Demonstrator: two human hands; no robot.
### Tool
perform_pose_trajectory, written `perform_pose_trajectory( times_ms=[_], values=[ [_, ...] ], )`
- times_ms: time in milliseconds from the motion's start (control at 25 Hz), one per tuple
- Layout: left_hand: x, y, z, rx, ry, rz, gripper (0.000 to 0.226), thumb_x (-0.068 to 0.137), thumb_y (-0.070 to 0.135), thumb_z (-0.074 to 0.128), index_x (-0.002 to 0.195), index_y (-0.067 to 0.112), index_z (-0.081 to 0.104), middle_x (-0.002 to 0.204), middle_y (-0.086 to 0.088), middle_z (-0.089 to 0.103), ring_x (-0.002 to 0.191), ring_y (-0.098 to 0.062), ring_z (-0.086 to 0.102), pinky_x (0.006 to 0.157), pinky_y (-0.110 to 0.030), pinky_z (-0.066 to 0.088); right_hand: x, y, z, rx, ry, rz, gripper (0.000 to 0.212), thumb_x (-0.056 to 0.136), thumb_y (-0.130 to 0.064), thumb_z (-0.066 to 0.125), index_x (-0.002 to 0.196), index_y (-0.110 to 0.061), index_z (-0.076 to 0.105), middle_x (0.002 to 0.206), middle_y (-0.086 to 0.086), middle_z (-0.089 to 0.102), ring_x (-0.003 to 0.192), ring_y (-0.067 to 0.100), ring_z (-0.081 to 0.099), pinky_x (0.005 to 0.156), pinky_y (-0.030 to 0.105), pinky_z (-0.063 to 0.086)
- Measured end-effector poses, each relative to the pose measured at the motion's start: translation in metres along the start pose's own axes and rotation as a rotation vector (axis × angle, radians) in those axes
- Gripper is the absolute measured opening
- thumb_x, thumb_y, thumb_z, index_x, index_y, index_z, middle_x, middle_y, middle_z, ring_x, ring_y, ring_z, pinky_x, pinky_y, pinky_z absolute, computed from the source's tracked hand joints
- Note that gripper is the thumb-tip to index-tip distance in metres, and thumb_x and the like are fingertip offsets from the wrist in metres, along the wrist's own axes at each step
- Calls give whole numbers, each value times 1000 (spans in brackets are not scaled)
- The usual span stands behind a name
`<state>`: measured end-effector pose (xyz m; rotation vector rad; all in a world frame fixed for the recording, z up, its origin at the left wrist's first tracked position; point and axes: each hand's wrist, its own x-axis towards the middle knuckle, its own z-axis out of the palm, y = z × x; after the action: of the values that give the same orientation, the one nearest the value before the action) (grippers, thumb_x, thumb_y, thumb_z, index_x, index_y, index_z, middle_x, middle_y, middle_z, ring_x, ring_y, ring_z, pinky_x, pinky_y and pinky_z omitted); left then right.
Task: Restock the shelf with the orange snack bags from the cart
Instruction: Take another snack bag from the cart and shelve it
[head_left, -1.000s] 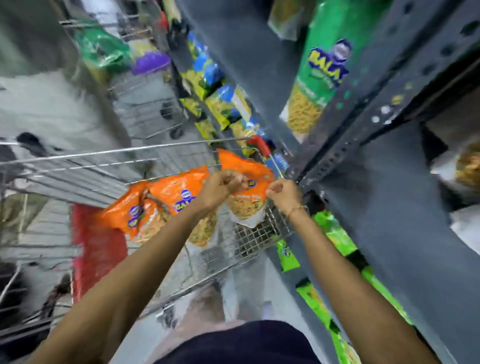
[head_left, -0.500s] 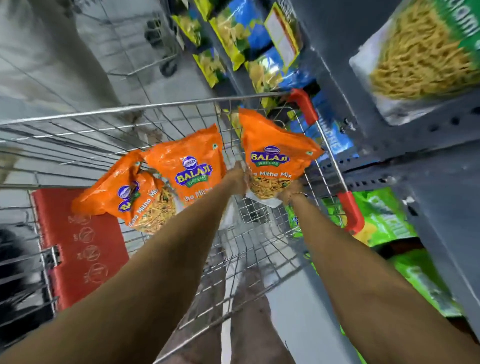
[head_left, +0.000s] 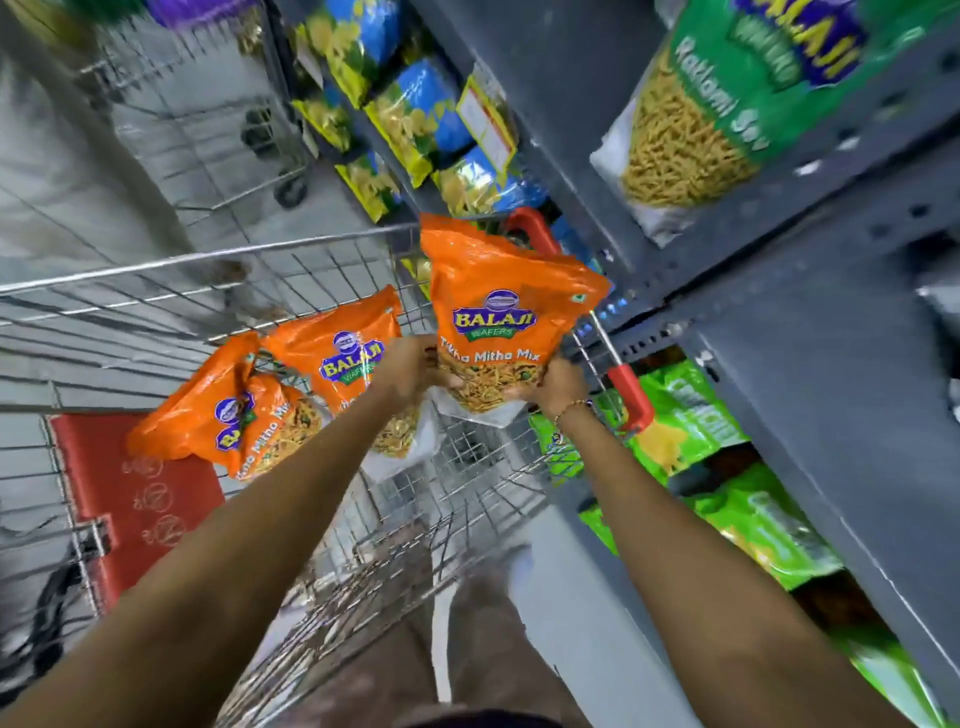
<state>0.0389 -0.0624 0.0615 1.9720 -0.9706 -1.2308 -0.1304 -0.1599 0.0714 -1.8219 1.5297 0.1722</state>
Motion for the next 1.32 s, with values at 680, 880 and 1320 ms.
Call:
perform_pose_trajectory(
  times_ms=[680, 880, 1320],
  values=[
    [-174, 260, 137, 370, -280, 692, 59, 34, 61, 75, 74, 18, 75, 73, -5, 77, 75, -16, 71, 69, -41, 54, -289, 180, -184, 362, 776, 42, 55, 54, -36, 82, 96, -8, 61, 92, 15, 76, 94, 32, 69, 73, 44, 54],
    [-211, 331, 280, 391, -382, 854, 54, 43, 51, 78, 69, 5, 71, 73, -18, 74, 68, -18, 68, 61, -42, 47, -353, 302, -241, 446, 973, 179, 50, 53, -38, 80, 89, -10, 60, 90, 19, 74, 88, 31, 69, 73, 46, 54],
    [-180, 428, 480, 443, -432, 794, 43, 64, 29, 80, 97, 6, 66, 100, -8, 72, 89, -23, 65, 65, -28, 43, -326, 441, -337, 680, 1120, 307, 34, 69, -9, 77, 94, 9, 62, 98, 17, 67, 88, 19, 60, 68, 30, 44]
  ],
)
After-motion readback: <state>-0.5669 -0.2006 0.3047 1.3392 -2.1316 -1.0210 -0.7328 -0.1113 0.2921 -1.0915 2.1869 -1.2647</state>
